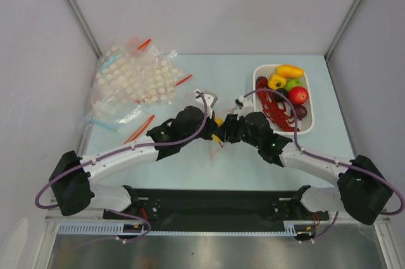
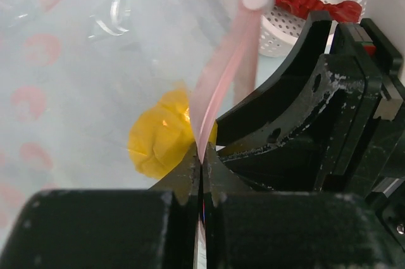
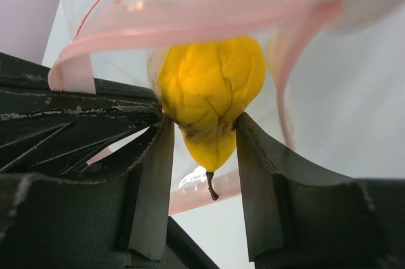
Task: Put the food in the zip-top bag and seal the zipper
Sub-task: Place the fake fruit in the zipper food storage bag, then pick up the fake fruit from the bin.
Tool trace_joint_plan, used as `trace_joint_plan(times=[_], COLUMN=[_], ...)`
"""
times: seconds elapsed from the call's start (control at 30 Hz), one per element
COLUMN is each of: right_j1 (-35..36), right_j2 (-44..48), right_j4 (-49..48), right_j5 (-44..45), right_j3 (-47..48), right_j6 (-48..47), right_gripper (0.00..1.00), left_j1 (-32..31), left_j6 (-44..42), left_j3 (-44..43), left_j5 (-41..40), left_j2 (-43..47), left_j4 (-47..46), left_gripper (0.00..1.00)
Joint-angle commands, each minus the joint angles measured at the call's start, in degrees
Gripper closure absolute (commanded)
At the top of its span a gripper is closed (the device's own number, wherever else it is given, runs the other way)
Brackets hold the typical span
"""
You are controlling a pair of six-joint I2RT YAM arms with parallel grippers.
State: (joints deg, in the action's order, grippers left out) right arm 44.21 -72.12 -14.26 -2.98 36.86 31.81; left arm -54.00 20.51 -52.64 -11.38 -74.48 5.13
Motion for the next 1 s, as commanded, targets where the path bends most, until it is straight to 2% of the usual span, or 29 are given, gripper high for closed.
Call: trace_joint_plan(times=[0.0, 0.2, 0.23, 0.3, 0.37, 0.53, 0.67, 0.77, 0.8, 0.87, 0.97], right_j1=[-1.1, -2.5, -2.4, -2.1, -1.5, 0.3, 0.4, 0.4, 0.3, -0.9, -6.6], right_j2=[3.3, 7.9, 8.2, 8.7, 9.1, 10.6, 12.9, 16.1, 16.7, 17.6, 17.6], right_j4=[-4.8, -9.6, -10.5, -10.0, -8.8, -6.2, -3.1, 0.8, 3.0, 7.3, 11.0], right_j5=[3.0, 8.2, 8.8, 8.9, 9.0, 10.0, 11.0, 16.0, 21.4, 27.7, 29.4], right_j3=[0.8, -4.2, -4.6, -4.3, -3.5, -1.7, -0.5, 0.2, 0.4, 1.5, 2.4], right_j6=[3.8, 7.6, 7.8, 7.3, 6.4, 2.2, -1.0, -3.1, -3.2, -1.7, -1.2], right_gripper=[0.61, 0.56, 0.4, 0.22, 0.19, 0.2, 0.23, 0.26, 0.31, 0.34, 0.32], left_j1=[-1.6, -1.6, -1.6, -1.5, -1.0, 4.0, 4.8, 4.7, 4.7, 4.7, 4.7], left_j6=[-0.4, 0.3, 0.6, 1.4, 3.4, 7.0, 7.4, 7.3, 7.3, 7.2, 6.9], left_j3=[-2.3, -2.1, -2.3, -3.3, -4.0, -2.1, -0.4, 0.6, 1.0, 1.9, 2.4], left_j5=[5.4, 10.0, 10.1, 7.2, 2.8, -0.3, -5.3, -9.7, -10.7, -12.3, -13.1], left_j2=[0.0, 0.2, -0.3, -0.8, -1.1, 1.0, 5.6, 7.9, 9.3, 10.6, 11.9], left_j4=[-2.0, -3.1, -2.9, -1.1, 1.0, 3.9, 4.7, 5.6, 5.7, 5.2, 5.0], left_gripper=[1.0, 1.0, 1.0, 1.0, 1.0, 1.0, 1.0, 1.0, 1.0, 1.0, 1.0])
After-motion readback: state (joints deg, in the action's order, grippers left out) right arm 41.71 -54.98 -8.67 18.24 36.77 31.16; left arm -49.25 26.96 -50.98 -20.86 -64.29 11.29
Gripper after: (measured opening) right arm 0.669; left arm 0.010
